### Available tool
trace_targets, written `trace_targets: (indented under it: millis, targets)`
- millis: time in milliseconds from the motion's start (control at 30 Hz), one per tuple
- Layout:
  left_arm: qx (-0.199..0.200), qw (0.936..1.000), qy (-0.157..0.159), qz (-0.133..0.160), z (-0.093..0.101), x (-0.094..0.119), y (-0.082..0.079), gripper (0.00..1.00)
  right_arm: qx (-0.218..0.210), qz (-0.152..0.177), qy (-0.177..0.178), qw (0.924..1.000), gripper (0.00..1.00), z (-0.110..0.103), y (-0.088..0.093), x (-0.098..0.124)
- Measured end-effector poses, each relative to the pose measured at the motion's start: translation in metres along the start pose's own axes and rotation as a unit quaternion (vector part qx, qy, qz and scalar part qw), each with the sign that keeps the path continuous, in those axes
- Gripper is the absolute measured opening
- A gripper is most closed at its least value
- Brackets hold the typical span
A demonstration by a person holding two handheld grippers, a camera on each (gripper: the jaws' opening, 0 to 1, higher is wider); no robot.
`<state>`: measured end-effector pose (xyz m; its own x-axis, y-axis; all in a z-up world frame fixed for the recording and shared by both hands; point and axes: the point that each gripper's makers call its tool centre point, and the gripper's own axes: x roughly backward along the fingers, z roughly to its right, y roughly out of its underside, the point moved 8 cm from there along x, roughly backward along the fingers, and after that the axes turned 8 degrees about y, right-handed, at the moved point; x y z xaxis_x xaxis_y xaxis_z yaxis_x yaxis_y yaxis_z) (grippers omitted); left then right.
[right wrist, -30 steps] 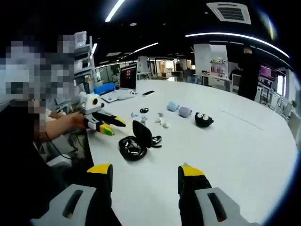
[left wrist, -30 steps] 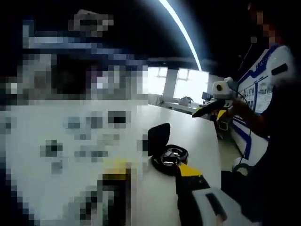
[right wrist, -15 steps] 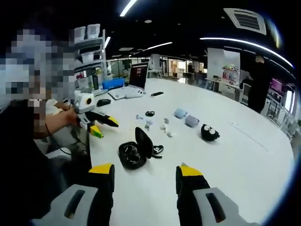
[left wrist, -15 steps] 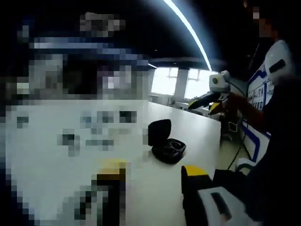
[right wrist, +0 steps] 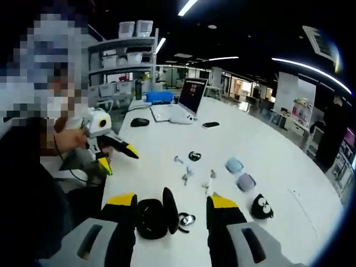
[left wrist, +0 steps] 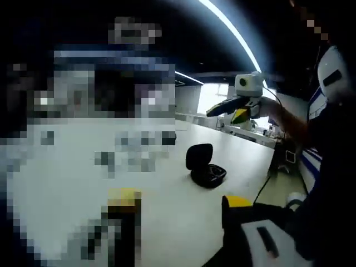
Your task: Pick up the earbuds from the table and place the earbuds into the earbud case
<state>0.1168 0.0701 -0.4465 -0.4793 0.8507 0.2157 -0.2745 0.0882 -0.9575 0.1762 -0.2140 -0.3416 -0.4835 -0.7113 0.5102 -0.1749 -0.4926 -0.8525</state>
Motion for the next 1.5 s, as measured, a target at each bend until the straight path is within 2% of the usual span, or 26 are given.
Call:
trace_targets:
  millis: [133, 333, 600, 667, 767, 867, 933, 1000, 1100, 1300, 1333, 1433, 1500]
  targets:
    - [0.004, 1.0000, -0.003, -0.001, 0.002, 0.006, 0.001, 0.60, 0.030, -0.007, -0.020, 0.9993, 0.49, 0.007, -0.015, -0.018]
    - [0.001, 1.0000, -0.007, -0.001, 0.002, 0.014, 0.001, 0.60, 0.078, -0.020, -0.031, 0.9963, 0.48, 0.020, -0.033, -0.044]
    - [0.002, 1.0000, -0.004, 0.004, 0.007, 0.021, 0.005, 0.58, 0.126, -0.043, -0.060, 0.9893, 0.48, 0.036, -0.054, -0.086]
    - [0.004, 1.0000, -0.003, 0.007, 0.007, 0.023, 0.007, 0.58, 0.151, -0.047, -0.067, 0.9851, 0.48, 0.038, -0.059, -0.098]
    - [0.006, 1.0000, -0.003, 0.006, 0.009, 0.026, 0.010, 0.57, 0.204, -0.071, -0.085, 0.9726, 0.45, 0.042, -0.065, -0.119]
    - [0.005, 0.9999, -0.003, 0.012, 0.009, 0.030, 0.011, 0.57, 0.238, -0.098, -0.096, 0.9615, 0.41, 0.045, -0.069, -0.138]
    - [0.007, 0.9999, -0.003, 0.014, 0.008, 0.032, 0.012, 0.56, 0.240, -0.098, -0.101, 0.9605, 0.41, 0.045, -0.074, -0.152]
    - [0.009, 0.9998, -0.004, 0.015, 0.008, 0.034, 0.012, 0.56, 0.260, -0.103, -0.110, 0.9538, 0.40, 0.045, -0.078, -0.163]
    - [0.007, 0.9998, -0.005, 0.016, 0.007, 0.037, 0.012, 0.56, 0.302, -0.114, -0.120, 0.9387, 0.37, 0.044, -0.083, -0.180]
    - [-0.001, 0.9997, -0.007, 0.023, 0.006, 0.045, 0.013, 0.54, 0.377, -0.149, -0.147, 0.9022, 0.34, 0.043, -0.081, -0.209]
    - [0.001, 0.9997, -0.007, 0.023, 0.006, 0.045, 0.014, 0.54, 0.384, -0.149, -0.148, 0.8989, 0.33, 0.043, -0.082, -0.215]
    - [0.001, 0.9997, -0.007, 0.022, 0.005, 0.046, 0.016, 0.54, 0.416, -0.160, -0.150, 0.8825, 0.28, 0.044, -0.082, -0.231]
    - [0.002, 0.9997, -0.006, 0.023, 0.006, 0.046, 0.017, 0.53, 0.437, -0.156, -0.152, 0.8726, 0.26, 0.043, -0.083, -0.241]
